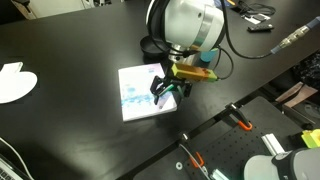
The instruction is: Open the blue and white book.
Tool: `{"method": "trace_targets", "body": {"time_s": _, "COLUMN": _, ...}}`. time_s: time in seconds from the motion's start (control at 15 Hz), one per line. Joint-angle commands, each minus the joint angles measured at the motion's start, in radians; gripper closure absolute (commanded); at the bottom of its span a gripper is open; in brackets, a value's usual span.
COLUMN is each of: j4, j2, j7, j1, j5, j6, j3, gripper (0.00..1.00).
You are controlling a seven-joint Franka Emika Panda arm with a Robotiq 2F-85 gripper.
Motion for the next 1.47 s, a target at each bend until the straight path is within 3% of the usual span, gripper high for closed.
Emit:
{"method": "trace_targets", "body": {"time_s": 0.0, "j4": 0.01, "j2": -0.008, "j7": -0.043, "j1": -0.008, "j5": 0.073, "j6": -0.043, "j3": 0.003, "gripper": 0.0}}
{"method": "trace_targets", "body": {"time_s": 0.47, "j4": 0.019, "j2": -0.002, "j7": -0.129, "j1": -0.016, "j5": 0.222, "j6": -0.079, "j3": -0.034, "gripper": 0.0}}
{"method": "trace_targets", "body": {"time_s": 0.8, "j4": 0.004, "j2": 0.015, "j7": -0.175, "j1": -0.001, "j5": 0.265, "j6": -0.04, "j3": -0.044, "gripper": 0.0}}
{"method": "trace_targets", "body": {"time_s": 1.4, "j4": 0.012, "j2": 0.018, "j7": -0.18, "j1": 0.005, "j5": 0.318, "j6": -0.103, "j3": -0.054, "gripper": 0.0}}
